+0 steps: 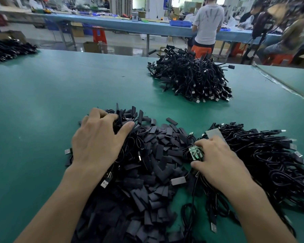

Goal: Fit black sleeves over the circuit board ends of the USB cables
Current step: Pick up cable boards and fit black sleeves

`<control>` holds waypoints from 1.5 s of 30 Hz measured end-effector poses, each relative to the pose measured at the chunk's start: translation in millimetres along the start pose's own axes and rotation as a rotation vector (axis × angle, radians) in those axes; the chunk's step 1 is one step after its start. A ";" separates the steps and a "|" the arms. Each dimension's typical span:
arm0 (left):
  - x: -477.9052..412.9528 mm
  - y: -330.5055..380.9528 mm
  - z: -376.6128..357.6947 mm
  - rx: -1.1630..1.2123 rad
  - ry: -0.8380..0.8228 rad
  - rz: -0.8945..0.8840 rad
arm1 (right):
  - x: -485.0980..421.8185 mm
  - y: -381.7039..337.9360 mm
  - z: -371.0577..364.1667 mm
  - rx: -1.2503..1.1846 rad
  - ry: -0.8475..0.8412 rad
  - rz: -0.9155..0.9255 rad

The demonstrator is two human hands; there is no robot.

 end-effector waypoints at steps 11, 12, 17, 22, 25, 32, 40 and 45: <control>10.7 26.9 8.8 0.321 0.087 -0.253 | -2.9 -5.3 -17.3 -0.034 0.067 0.075; 15.0 34.4 7.9 0.429 0.002 -0.284 | -4.2 -5.0 -15.2 -0.134 0.082 0.103; 44.4 60.9 -11.3 0.908 -0.450 -0.175 | -4.1 -13.8 3.9 -0.739 0.130 0.193; 45.0 60.6 -21.5 1.173 -0.456 -0.030 | -2.9 -21.9 8.3 -1.198 0.124 0.204; 44.7 57.7 -25.8 1.140 -0.426 -0.002 | -1.7 -28.6 2.3 -1.250 0.051 0.217; 42.9 55.3 -22.4 1.376 -0.468 -0.003 | 3.2 -38.4 -9.9 -1.490 -0.138 0.162; 40.2 51.4 -21.8 1.488 -0.490 0.056 | 6.3 -44.5 -13.1 -1.638 -0.237 0.124; 42.0 50.1 -22.5 1.607 -0.563 0.118 | 10.0 -47.8 -13.2 -1.767 -0.394 0.044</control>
Point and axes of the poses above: each hand's wrist, its own x-axis away from the middle knuckle, its own z-axis out of the back of the hand, y = z × x, the point moved 2 cm from there along -x, towards the middle knuckle, and after that the axes turned 4 degrees about y, right-handed, at the moved point
